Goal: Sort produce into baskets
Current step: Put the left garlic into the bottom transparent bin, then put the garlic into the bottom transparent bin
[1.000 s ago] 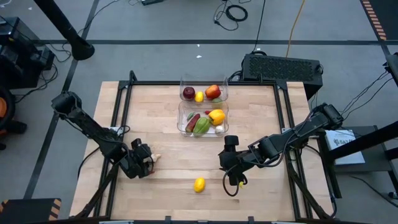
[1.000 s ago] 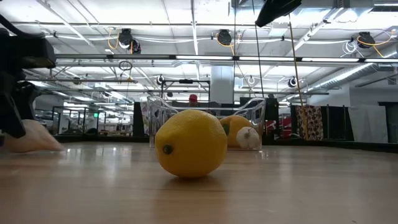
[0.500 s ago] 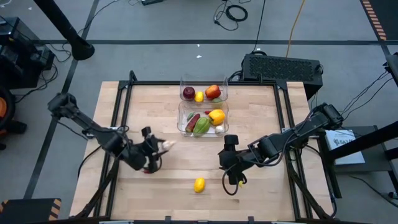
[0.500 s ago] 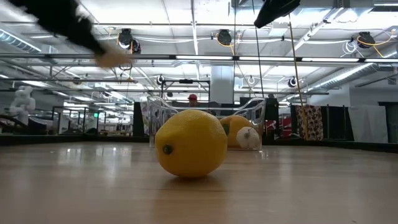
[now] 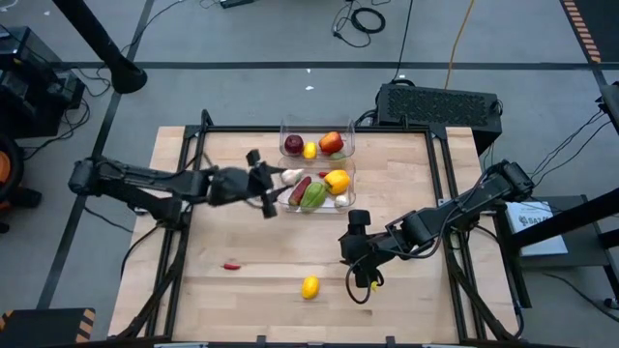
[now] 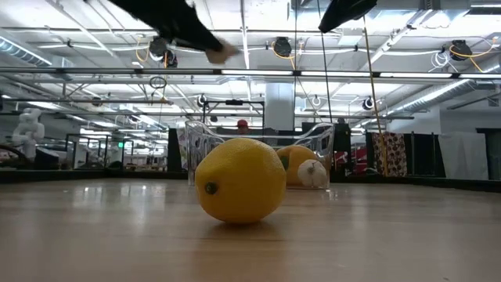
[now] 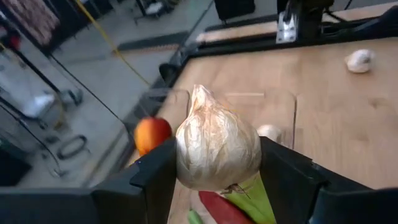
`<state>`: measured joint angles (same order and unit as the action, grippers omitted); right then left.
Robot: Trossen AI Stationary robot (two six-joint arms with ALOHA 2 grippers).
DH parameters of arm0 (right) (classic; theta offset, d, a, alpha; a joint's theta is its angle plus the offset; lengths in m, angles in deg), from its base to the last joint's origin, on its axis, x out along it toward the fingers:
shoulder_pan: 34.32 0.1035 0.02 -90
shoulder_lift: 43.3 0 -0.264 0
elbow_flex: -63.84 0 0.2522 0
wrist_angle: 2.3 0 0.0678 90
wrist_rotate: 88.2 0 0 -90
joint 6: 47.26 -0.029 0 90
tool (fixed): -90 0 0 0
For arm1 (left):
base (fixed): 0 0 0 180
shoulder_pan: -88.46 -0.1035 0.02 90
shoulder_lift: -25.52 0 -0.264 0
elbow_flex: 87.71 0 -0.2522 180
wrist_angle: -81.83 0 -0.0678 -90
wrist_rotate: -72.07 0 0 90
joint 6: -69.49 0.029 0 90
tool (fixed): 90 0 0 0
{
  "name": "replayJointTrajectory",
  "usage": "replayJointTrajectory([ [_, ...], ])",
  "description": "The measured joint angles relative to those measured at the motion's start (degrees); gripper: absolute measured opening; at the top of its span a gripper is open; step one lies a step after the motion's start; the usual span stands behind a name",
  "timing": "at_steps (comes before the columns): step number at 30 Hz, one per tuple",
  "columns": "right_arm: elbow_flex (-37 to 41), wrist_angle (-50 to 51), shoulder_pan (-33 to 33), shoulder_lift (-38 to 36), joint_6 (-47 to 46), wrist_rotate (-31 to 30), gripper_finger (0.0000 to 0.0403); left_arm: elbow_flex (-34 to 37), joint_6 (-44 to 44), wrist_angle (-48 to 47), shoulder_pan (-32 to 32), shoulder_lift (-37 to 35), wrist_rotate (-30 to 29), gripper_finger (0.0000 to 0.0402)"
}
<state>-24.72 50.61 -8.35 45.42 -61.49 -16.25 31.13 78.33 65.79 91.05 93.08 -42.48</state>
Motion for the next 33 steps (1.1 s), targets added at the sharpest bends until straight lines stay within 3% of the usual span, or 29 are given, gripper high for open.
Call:
replayJointTrajectory([
  [5, 0.00, 0.01, -0.01, 0.00, -0.06, 0.09, 0.0254, 0.00, -3.41, 1.22, -6.62, 6.28, 8.52, 0.0210],
  [9, 0.00, 0.02, 0.01, 0.00, -0.06, 0.19, 0.0254, 0.02, -7.66, 2.04, -9.10, 11.06, 8.75, 0.0213],
  [14, 0.00, 0.03, -0.01, 0.00, -0.06, 0.19, 0.0254, 0.02, -10.46, 2.81, -10.91, 13.84, 9.80, 0.0247],
  [20, 0.00, -0.02, -0.01, 0.00, -0.06, 0.19, 0.0254, 0.02, -11.52, 3.84, -11.37, 14.65, 10.59, 0.0282],
  [33, 0.27, 0.18, 0.01, -0.02, -2.90, 0.20, 0.0254, 0.05, -17.63, 2.17, -8.23, 11.13, 9.91, 0.0285],
])
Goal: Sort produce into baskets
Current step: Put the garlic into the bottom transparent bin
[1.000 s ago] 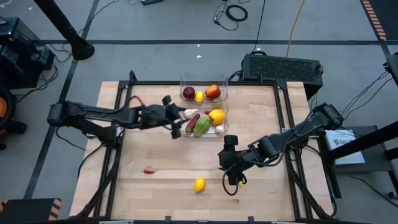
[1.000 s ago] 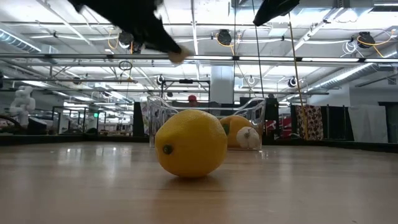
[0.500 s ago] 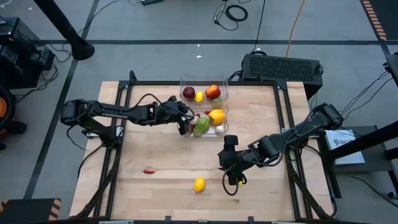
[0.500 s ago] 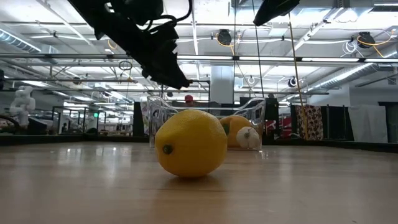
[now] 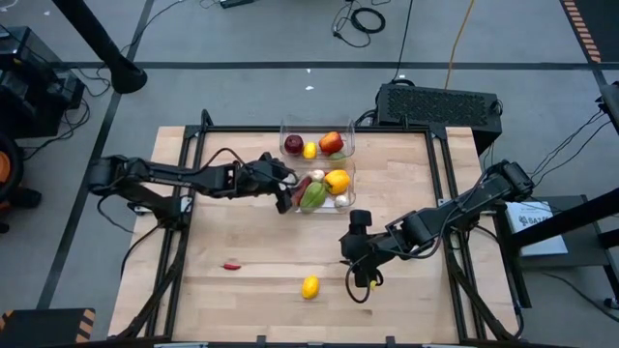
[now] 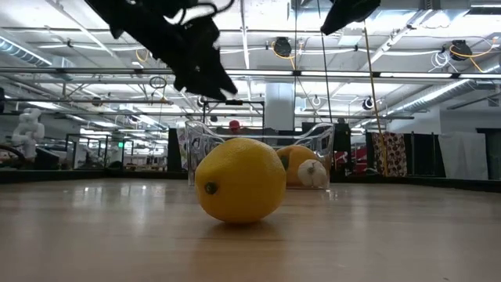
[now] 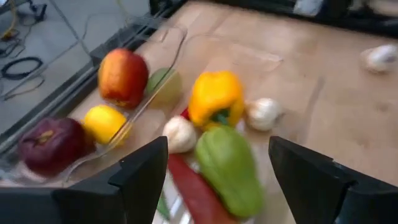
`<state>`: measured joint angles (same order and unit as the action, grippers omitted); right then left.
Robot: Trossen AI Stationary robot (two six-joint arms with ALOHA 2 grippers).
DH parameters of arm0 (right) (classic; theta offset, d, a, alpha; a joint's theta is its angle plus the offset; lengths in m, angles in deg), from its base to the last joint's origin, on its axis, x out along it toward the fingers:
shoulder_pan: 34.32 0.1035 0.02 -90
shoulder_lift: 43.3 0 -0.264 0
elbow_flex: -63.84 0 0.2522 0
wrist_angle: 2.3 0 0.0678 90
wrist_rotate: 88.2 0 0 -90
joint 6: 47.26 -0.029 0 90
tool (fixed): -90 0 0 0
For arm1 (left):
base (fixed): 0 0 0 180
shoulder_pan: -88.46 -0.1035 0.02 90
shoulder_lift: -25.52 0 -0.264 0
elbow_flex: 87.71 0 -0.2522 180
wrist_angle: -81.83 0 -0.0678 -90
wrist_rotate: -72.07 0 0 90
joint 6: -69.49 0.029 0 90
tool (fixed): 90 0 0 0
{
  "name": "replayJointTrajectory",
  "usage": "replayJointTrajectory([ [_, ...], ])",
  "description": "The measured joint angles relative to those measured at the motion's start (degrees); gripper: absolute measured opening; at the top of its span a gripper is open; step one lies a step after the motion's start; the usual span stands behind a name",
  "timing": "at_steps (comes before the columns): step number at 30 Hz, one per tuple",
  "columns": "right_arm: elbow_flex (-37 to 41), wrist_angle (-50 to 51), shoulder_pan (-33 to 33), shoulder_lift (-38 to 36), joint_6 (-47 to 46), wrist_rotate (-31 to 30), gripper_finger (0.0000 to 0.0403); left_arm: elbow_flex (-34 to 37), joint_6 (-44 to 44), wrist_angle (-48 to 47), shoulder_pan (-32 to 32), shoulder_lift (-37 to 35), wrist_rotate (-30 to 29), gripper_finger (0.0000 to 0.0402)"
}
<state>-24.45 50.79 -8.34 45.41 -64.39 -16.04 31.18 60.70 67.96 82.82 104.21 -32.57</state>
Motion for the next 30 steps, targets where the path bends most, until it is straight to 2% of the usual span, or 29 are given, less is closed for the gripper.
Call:
replayJointTrajectory([
  [6, 4.19, -2.20, 0.02, -0.03, -6.83, 0.38, 0.0254, -0.02, -2.78, -3.98, 4.25, -3.74, 0.82, 0.0285],
  [11, 7.08, -1.12, 0.74, -0.01, -14.69, 3.72, 0.0254, -0.04, -2.78, -8.86, 7.96, -7.78, 0.92, 0.0286],
  [15, 7.25, 8.80, 2.43, -0.01, -27.34, 6.04, 0.0254, -0.04, -2.81, -11.83, 10.34, -11.20, 0.94, 0.0286],
  [20, 7.25, 27.46, 3.86, 0.00, -48.48, 7.24, 0.0254, -0.04, -2.81, -12.40, 12.29, -13.85, 0.91, 0.0286],
  [23, 7.36, 34.87, 4.07, 0.26, -55.55, 10.70, 0.0255, -0.04, -2.81, -12.42, 13.17, -14.18, 0.90, 0.0286],
  [26, 7.38, 36.43, 5.53, 0.28, -54.96, 12.40, 0.0269, -0.04, -2.78, -13.16, 14.07, -14.14, 0.88, 0.0286],
  [30, 7.40, 35.62, 8.49, 0.30, -44.45, 11.79, 0.0310, -0.04, -2.81, -13.31, 14.68, -14.14, 0.87, 0.0286],
])
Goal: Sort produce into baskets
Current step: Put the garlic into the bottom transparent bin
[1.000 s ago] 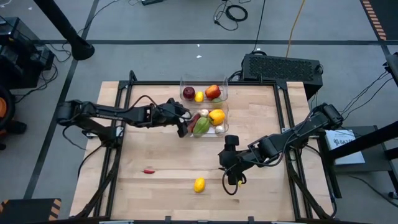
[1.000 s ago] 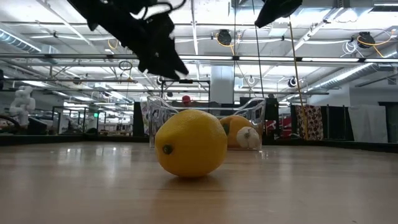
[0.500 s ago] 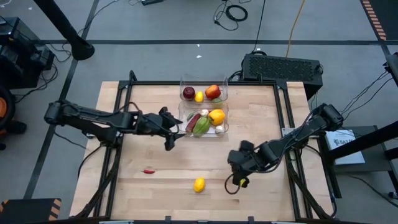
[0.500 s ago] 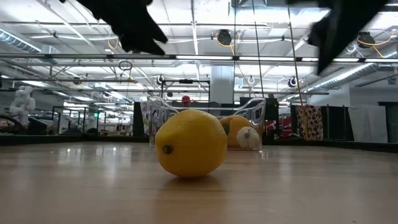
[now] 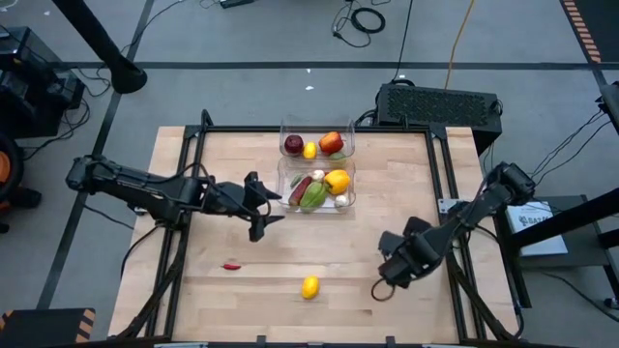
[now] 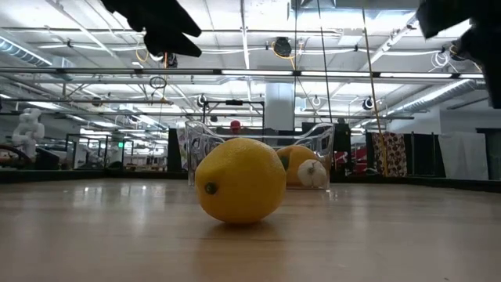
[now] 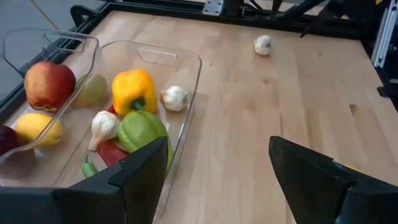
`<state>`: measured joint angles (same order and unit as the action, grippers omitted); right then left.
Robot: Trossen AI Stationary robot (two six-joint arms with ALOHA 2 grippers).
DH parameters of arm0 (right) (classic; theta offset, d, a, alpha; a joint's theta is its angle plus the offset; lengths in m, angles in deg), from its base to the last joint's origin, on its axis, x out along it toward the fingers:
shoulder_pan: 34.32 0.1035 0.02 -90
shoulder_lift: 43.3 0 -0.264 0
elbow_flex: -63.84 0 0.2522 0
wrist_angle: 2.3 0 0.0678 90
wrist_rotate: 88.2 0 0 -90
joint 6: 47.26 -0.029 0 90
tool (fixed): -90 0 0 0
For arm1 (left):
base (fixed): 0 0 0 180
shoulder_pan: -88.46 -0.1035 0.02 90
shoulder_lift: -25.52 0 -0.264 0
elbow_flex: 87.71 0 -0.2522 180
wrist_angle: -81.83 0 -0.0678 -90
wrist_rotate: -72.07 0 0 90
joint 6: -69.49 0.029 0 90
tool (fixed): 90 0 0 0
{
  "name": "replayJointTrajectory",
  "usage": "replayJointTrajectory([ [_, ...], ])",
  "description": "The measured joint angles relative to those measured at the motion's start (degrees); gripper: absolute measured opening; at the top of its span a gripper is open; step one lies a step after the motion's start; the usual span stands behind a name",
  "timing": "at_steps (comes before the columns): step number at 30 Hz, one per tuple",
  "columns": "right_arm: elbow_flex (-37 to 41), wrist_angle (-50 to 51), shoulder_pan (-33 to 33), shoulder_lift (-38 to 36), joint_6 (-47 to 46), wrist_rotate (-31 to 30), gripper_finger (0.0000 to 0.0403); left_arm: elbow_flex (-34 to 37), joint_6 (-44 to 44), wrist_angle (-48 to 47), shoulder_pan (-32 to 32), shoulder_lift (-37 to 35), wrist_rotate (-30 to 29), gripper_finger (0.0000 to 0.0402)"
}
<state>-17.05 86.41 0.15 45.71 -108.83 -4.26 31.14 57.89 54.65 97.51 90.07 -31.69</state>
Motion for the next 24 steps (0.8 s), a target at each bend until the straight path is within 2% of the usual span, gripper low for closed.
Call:
replayJointTrajectory([
  [4, 1.74, -2.16, 3.51, 0.00, 10.43, -2.59, 0.0355, 0.00, -0.04, -0.19, 0.56, 0.00, -0.02, 0.0286],
  [8, 6.58, -1.91, 5.84, -0.02, 10.81, -2.57, 0.0379, 0.00, -0.09, -0.78, 0.78, 0.00, -0.07, 0.0286],
  [17, 19.35, -11.32, 8.03, 0.00, 8.96, -2.55, 0.0384, 0.00, -0.06, -0.91, 0.78, 0.02, -0.22, 0.0286],
  [24, 22.43, -14.39, 8.01, 0.00, 7.05, -2.85, 0.0383, 0.00, 0.38, -1.16, 0.76, 0.02, -1.38, 0.0286],
])
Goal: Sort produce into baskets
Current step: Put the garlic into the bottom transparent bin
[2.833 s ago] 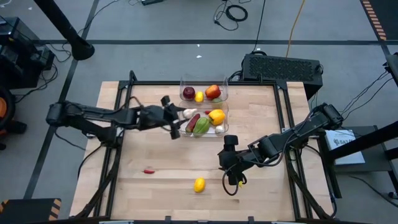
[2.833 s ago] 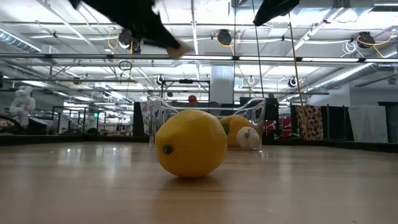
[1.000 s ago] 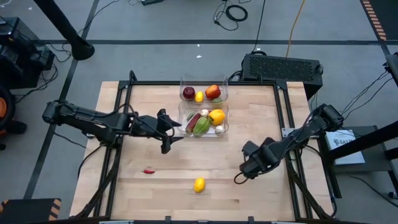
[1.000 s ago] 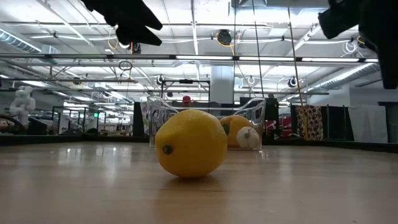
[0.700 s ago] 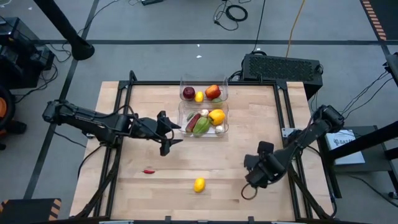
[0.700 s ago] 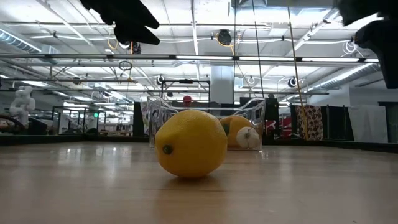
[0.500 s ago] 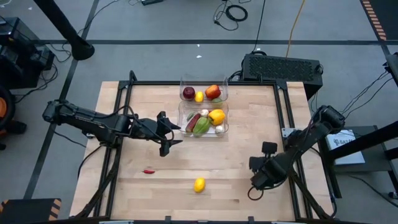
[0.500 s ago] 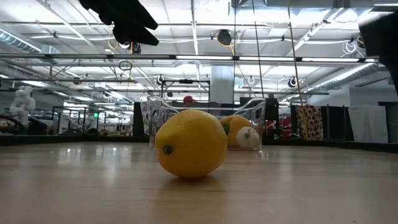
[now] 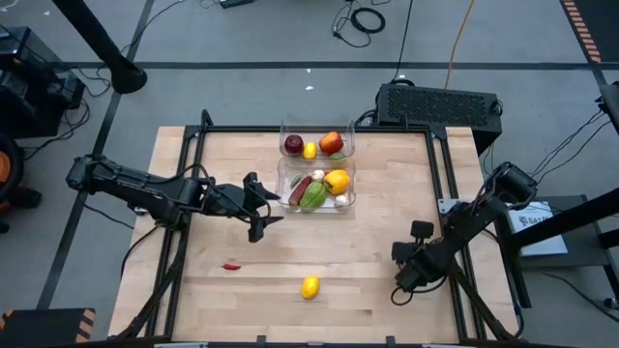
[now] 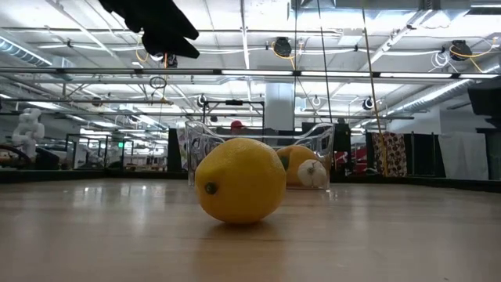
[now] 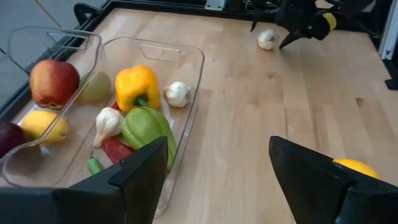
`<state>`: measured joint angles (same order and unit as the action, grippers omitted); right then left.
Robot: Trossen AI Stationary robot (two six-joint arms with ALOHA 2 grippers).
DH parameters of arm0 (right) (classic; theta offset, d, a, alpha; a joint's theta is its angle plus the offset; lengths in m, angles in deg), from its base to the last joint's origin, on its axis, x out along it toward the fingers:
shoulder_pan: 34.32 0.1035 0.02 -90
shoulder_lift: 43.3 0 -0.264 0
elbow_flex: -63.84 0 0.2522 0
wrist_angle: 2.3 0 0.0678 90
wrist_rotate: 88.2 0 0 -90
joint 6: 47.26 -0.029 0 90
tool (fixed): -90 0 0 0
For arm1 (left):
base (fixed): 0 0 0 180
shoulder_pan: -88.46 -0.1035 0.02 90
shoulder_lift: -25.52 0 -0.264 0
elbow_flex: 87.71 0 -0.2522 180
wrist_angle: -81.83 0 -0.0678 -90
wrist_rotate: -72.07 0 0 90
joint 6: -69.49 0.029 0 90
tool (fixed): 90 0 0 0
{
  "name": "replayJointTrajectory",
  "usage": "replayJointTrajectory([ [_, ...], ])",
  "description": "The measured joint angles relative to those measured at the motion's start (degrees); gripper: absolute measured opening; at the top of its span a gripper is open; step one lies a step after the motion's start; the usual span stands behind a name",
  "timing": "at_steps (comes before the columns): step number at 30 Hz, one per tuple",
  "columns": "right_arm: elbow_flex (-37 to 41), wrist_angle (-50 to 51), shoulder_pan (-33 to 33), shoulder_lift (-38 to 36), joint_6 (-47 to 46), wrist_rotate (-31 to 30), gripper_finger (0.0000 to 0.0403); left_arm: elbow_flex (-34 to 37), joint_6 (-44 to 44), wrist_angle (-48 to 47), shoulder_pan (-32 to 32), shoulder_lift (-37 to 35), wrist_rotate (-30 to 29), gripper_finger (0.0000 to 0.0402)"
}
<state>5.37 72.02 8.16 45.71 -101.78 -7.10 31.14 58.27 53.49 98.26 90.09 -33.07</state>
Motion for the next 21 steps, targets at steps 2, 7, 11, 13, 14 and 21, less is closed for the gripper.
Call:
replayJointTrajectory([
  [2, 0.40, -0.25, 0.00, 0.00, 0.00, -0.12, 0.0378, 0.00, 0.04, -0.12, -0.02, 0.00, -0.46, 0.0286],
  [7, 1.63, -2.17, 0.02, -0.22, -1.07, -0.15, 0.0346, 0.00, 0.04, -0.13, -0.02, 0.00, -0.81, 0.0286],
  [11, 1.73, -2.97, 0.02, -0.20, -1.77, 0.11, 0.0302, 0.00, 0.06, -0.12, -0.02, 0.00, -0.81, 0.0286],
  [13, 1.75, -3.53, 0.02, -0.18, -1.79, 0.30, 0.0282, 0.00, 0.06, -0.12, -0.02, 0.00, -0.81, 0.0286],
  [14, 1.75, -3.76, 0.02, -0.16, -1.79, 0.34, 0.0274, 0.00, 0.06, -0.12, -0.02, 0.00, -0.81, 0.0286],
  [21, 1.17, -4.83, 0.02, 0.02, -1.79, 0.63, 0.0229, 0.00, 0.05, -0.12, -0.02, 0.00, -0.81, 0.0286],
])
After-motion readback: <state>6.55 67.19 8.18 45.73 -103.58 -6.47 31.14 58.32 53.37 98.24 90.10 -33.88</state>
